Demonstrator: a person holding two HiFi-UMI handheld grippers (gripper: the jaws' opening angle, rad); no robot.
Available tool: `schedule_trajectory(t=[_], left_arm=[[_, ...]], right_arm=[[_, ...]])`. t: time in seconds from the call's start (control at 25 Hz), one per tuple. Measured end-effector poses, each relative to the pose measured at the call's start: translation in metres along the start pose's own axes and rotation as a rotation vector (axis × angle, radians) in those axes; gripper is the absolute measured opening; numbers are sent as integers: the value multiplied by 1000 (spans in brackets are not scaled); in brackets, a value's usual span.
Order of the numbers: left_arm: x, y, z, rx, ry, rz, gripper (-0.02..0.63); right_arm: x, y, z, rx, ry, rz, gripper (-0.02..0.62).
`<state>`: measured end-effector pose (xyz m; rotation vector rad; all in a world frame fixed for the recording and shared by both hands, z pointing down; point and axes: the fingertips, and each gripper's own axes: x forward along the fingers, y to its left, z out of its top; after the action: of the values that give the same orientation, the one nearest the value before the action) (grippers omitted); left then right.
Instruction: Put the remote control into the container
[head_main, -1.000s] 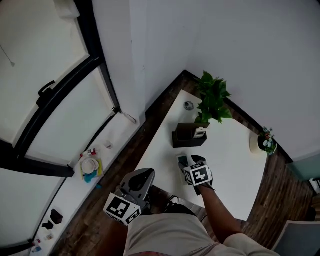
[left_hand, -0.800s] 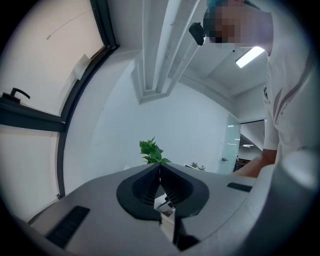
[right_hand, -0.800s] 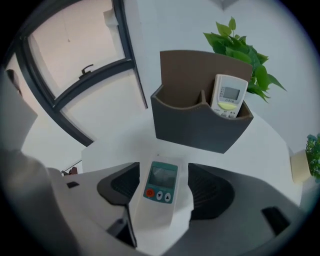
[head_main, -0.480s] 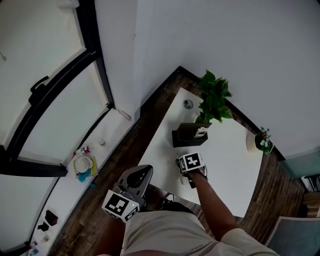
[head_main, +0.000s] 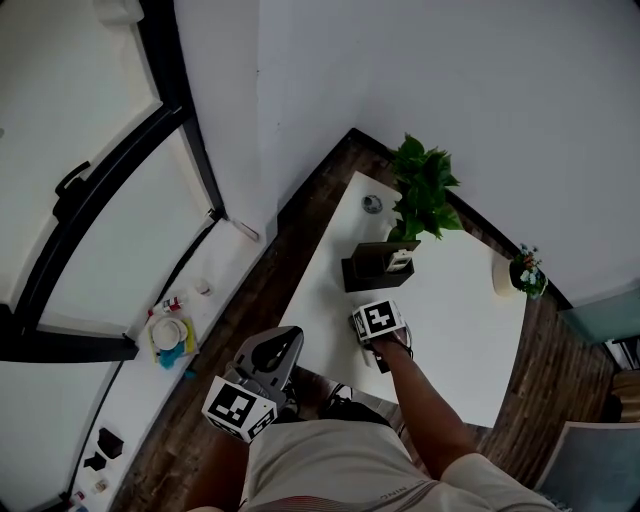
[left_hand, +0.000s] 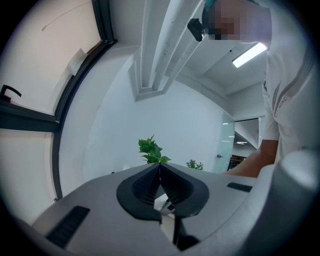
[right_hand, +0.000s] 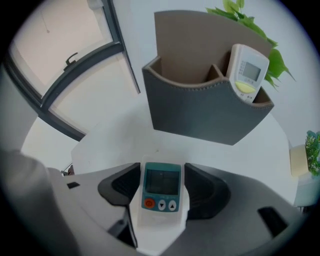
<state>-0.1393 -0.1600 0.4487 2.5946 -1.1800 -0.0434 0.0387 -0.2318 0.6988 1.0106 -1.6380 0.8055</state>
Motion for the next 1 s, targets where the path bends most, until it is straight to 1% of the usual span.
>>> schedule_trajectory(t=[0.16, 0.24, 0.32, 0.44, 0.6, 0.72, 0.8, 0.88, 1.0], left_arm=[[0, -6, -3, -3, 4, -7, 8], [1, -9, -6, -10, 8, -10, 8], [4, -13, -9, -13, 12, -17, 8], [10, -20, -9, -8, 21, -29, 8], [18, -31, -5, 4, 24, -48, 8], [23, -38, -2, 8, 20, -59, 8], [25, -42, -2, 8, 19, -65, 8], [26, -44, -5, 4, 22, -67, 8], [23, -47, -9, -9, 31, -61, 8]], right_arm=[[-38, 7, 8, -40, -150, -1, 279], [-57, 12, 8, -60, -230, 15, 275], [-76, 17, 7, -60, -303, 34, 272], [-101, 15, 11, -53, -412, 36, 270], [-137, 11, 26, -40, -559, 37, 270], [-170, 8, 48, -43, -727, 42, 270], [-194, 7, 68, -71, -868, 48, 270], [-213, 7, 84, -100, -988, 43, 270], [-230, 0, 101, -109, -1093, 21, 270]])
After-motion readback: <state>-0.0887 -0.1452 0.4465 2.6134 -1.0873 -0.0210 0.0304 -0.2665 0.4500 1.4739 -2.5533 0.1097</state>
